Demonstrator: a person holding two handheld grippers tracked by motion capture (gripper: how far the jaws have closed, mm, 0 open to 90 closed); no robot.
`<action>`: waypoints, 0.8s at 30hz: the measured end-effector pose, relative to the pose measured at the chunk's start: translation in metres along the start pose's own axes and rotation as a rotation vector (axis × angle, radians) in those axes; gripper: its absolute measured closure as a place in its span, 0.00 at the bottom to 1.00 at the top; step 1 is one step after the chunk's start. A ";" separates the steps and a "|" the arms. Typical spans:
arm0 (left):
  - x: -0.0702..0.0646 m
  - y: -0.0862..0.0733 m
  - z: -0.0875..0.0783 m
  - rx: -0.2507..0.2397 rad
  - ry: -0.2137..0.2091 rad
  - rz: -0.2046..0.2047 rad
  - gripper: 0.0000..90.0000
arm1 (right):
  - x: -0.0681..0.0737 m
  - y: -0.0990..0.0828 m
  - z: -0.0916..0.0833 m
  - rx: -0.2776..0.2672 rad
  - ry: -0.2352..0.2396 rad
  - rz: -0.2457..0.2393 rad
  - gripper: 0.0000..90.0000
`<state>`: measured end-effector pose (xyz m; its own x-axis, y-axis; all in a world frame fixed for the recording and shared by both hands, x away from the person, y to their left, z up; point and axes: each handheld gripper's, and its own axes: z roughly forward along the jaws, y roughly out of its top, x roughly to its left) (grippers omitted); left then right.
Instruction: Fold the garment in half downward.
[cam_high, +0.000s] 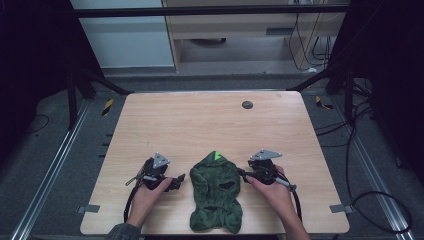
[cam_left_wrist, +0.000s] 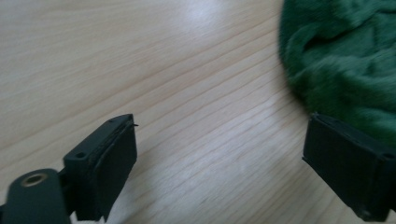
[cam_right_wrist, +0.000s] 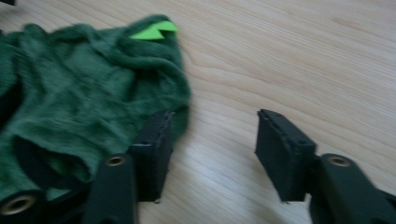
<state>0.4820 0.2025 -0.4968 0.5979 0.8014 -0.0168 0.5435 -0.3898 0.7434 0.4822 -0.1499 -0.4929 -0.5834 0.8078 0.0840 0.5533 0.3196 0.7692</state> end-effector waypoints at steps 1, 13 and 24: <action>-0.002 0.004 0.000 -0.009 -0.018 0.000 0.13 | 0.003 0.002 0.001 -0.003 0.010 -0.018 0.60; -0.014 0.046 0.010 0.051 -0.087 0.117 0.34 | 0.014 0.028 0.016 0.036 0.051 -0.082 0.68; -0.011 0.063 0.023 0.100 -0.124 0.092 0.48 | 0.005 0.037 0.021 0.083 0.057 -0.093 0.74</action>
<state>0.5231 0.1589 -0.4654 0.7130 0.7001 -0.0388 0.5352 -0.5076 0.6752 0.5124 -0.1235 -0.4769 -0.6658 0.7443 0.0521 0.5411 0.4337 0.7205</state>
